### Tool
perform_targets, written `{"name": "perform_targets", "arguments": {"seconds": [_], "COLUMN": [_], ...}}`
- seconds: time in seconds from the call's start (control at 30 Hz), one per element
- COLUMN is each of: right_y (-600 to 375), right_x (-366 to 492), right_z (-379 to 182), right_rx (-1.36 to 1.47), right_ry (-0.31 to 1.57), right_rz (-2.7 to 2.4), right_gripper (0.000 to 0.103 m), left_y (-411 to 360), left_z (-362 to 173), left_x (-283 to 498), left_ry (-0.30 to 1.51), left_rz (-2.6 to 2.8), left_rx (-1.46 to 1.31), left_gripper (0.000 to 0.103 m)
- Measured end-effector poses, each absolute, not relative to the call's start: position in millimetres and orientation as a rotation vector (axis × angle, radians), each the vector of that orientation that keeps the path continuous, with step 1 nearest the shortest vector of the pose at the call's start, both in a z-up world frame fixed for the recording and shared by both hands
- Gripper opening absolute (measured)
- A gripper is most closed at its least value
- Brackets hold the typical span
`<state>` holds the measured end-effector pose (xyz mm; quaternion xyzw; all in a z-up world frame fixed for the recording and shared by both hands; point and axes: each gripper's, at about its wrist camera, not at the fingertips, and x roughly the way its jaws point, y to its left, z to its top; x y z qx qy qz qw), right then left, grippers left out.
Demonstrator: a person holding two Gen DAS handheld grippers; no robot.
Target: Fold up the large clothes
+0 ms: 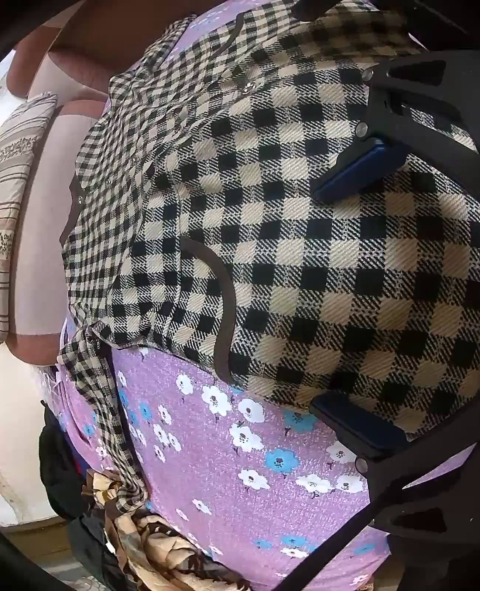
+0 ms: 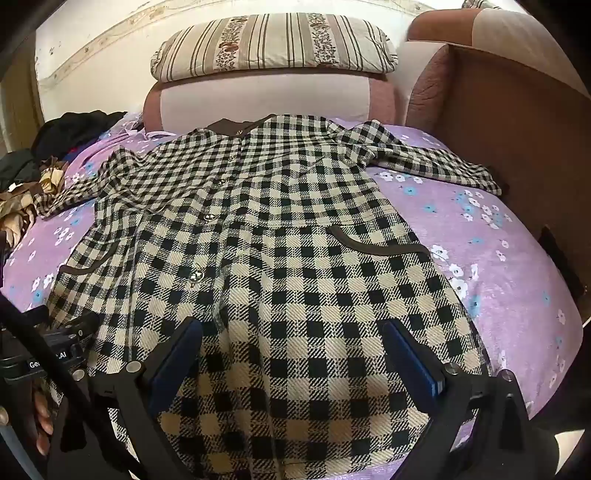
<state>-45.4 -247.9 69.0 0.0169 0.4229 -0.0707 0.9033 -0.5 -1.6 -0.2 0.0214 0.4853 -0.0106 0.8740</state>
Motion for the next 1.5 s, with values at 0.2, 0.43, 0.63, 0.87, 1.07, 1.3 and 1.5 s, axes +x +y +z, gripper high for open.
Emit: {"name": "perform_targets", "arguments": {"seconds": [0.2,0.43,0.63,0.87,1.07,1.3,1.5], "right_y": [-243,-246,-244,-237,-239,-236,-229], "right_x": [-48,-51,-48,-50,-50,-50,-53], "right_z": [70,69,64,66,65,61,62], "right_rx": [0.033,0.055,0.081,0.082,0.097,0.095,0.065], "right_ry": [0.862,0.827,0.893,0.901,0.914,0.931,0.931], "right_rz": [-0.182,-0.155,-0.093,-0.063,-0.064,-0.052,-0.044], "right_gripper": [0.101,0.101,0.101,0.100,0.100,0.100,0.100], "left_y": [3,39,64,70,82,62,82], "left_z": [8,40,45,29,11,17,38], "left_x": [-4,-17,-23,-26,-26,-34,-59], "left_ry": [1.044,1.001,1.011,1.052,1.105,1.082,1.072], "left_rz": [-0.021,-0.004,0.046,0.059,0.038,-0.030,-0.041], "left_rx": [0.048,-0.053,-0.035,-0.034,-0.135,-0.088,-0.134], "left_gripper": [0.101,0.085,0.085,0.085,0.085,0.006,0.005]}}
